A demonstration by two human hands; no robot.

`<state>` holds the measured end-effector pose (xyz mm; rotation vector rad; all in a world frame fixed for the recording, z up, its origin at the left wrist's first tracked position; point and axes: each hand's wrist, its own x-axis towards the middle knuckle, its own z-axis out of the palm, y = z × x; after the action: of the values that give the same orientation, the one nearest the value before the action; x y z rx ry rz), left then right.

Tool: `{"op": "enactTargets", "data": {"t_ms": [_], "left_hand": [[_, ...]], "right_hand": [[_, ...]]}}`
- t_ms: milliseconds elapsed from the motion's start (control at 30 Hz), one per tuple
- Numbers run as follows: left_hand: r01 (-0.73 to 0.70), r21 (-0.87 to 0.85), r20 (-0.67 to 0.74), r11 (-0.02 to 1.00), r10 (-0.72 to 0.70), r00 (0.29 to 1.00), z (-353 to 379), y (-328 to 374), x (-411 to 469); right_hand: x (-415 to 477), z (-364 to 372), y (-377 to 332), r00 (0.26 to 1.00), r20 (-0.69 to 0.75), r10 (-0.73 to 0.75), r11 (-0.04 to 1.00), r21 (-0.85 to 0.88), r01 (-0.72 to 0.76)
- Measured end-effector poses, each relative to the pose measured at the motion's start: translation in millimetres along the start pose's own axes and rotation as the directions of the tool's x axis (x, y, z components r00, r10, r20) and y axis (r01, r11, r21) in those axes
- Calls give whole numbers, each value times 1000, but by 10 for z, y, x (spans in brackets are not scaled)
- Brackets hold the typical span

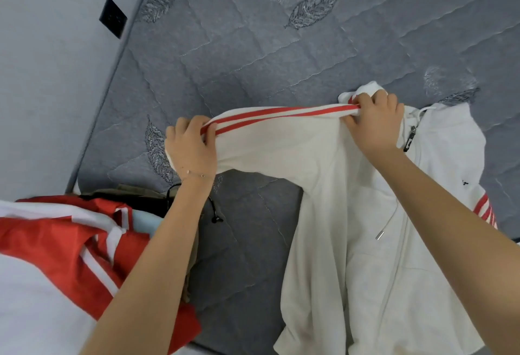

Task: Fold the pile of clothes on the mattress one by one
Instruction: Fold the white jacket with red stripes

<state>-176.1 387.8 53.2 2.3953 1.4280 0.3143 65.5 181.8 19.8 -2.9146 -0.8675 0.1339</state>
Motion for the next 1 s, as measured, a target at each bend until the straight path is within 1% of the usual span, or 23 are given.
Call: {"op": "enactTargets", "data": {"t_ms": [67, 133, 167, 267, 300, 367, 433, 500, 533, 567, 600, 667, 700, 733, 800, 833, 867, 933, 967, 1000], "left_hand": [[30, 6, 133, 1000, -30, 991, 148, -64, 67], [18, 32, 256, 999, -26, 966, 291, -130, 59], [15, 29, 287, 999, -22, 958, 345, -168, 43], [43, 43, 301, 998, -54, 952, 427, -328, 55], [58, 85, 318, 995, -82, 944, 436, -390, 85], [66, 250, 399, 966, -165, 902, 439, -510, 174], [9, 411, 497, 911, -232, 836, 428, -602, 262], [-76, 497, 574, 864, -262, 776, 417, -673, 309], [-122, 525, 590, 842, -257, 766, 412, -703, 323], [-163, 545, 587, 822, -235, 775, 407, -729, 327], [-191, 553, 567, 811, -199, 799, 398, -740, 328], [-195, 501, 517, 843, -111, 849, 372, -708, 336], [-203, 439, 508, 875, -56, 859, 363, -676, 335], [-240, 366, 518, 899, 18, 855, 350, -633, 327], [-354, 220, 578, 909, 171, 798, 319, -519, 287], [-377, 143, 608, 915, 220, 763, 298, -453, 257], [-375, 81, 629, 924, 245, 738, 274, -387, 222], [-370, -11, 637, 929, 292, 714, 231, -265, 138], [-337, -71, 634, 939, 304, 712, 214, -207, 82], [-250, -170, 629, 953, 300, 717, 198, -141, 17]], "right_hand": [[-35, 41, -41, 995, 96, 27, 999, -20, -26], [-93, 63, -113, 989, 151, -6, 1000, 2, 6], [-131, 73, -159, 986, 158, -51, 999, 25, 48], [-294, 100, -300, 966, 161, -202, 978, 83, 191], [-358, 108, -343, 957, 172, -236, 970, 101, 221], [-490, 142, -413, 942, 192, -275, 957, 153, 248], [-631, 195, -461, 935, 216, -282, 952, 184, 244], [-765, 261, -478, 930, 247, -272, 956, 182, 232], [-825, 293, -475, 927, 266, -266, 958, 178, 224], [-883, 321, -470, 922, 288, -259, 961, 171, 216], [-933, 343, -465, 919, 306, -249, 964, 165, 207], [-1006, 363, -470, 923, 308, -232, 967, 177, 184], [-1035, 358, -483, 928, 294, -228, 964, 200, 174], [-1062, 345, -502, 935, 273, -227, 958, 234, 165], [-1106, 299, -549, 944, 228, -239, 933, 324, 157], [-1128, 272, -580, 941, 217, -259, 916, 363, 169], [-1152, 246, -613, 931, 214, -295, 899, 392, 195], [-1224, 206, -681, 903, 222, -368, 862, 446, 242], [-1279, 187, -713, 895, 230, -383, 834, 502, 228], [-1346, 160, -754, 893, 246, -378, 794, 582, 176]]}}
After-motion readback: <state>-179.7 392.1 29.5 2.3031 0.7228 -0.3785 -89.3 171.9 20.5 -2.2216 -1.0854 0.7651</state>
